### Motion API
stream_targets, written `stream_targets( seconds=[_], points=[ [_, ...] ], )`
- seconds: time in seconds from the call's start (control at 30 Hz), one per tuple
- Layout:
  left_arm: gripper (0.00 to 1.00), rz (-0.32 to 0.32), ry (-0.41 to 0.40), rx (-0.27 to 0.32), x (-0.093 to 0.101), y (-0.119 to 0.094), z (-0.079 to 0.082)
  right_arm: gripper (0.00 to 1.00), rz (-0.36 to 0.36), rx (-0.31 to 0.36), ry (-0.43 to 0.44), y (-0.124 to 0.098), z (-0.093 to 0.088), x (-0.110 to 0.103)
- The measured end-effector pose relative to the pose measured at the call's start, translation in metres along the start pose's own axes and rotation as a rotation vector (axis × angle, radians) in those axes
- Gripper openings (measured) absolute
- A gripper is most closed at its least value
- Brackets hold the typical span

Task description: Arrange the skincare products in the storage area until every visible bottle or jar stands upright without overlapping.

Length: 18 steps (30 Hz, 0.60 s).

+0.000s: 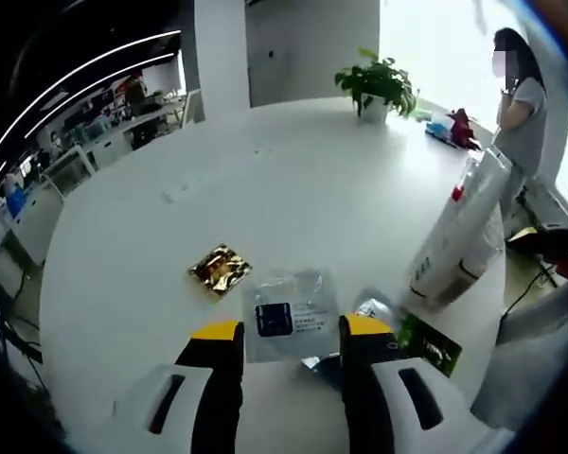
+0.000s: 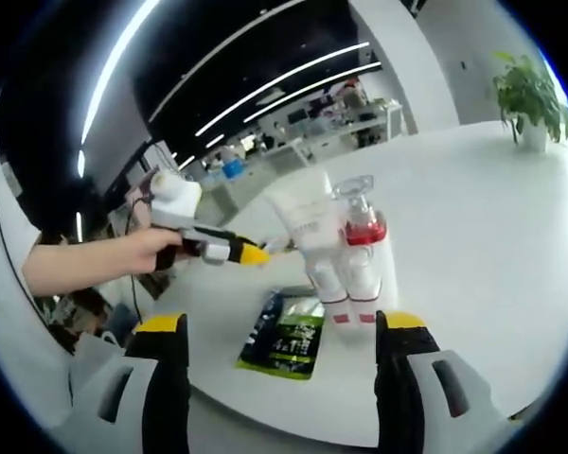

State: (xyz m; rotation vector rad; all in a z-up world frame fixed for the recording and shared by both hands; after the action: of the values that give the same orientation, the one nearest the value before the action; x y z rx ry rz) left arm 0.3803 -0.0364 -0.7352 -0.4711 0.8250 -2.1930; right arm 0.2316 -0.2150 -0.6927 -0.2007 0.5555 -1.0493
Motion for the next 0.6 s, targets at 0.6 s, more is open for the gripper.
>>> stream_targets(
  seconds=[0.6],
  points=[
    [0.37, 0.006, 0.002, 0.063, 0.026, -0.041, -0.012, 0.78, 0.014, 0.009, -0.048, 0.000, 0.003, -0.006]
  ],
)
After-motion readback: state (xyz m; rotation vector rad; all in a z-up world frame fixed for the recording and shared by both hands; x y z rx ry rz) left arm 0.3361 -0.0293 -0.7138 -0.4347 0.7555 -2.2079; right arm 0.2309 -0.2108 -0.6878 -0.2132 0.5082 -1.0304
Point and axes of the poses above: the point that each gripper's makers call its tool centre point, and the gripper's own axes: y roughly forward along the fingers, x roughly to its right, z roughly out of its top, the point moved 2 cm from there along -y, roughly backward along the fingers, and after that the axes turned 7 degrees about -z, right-handed, at the moved point
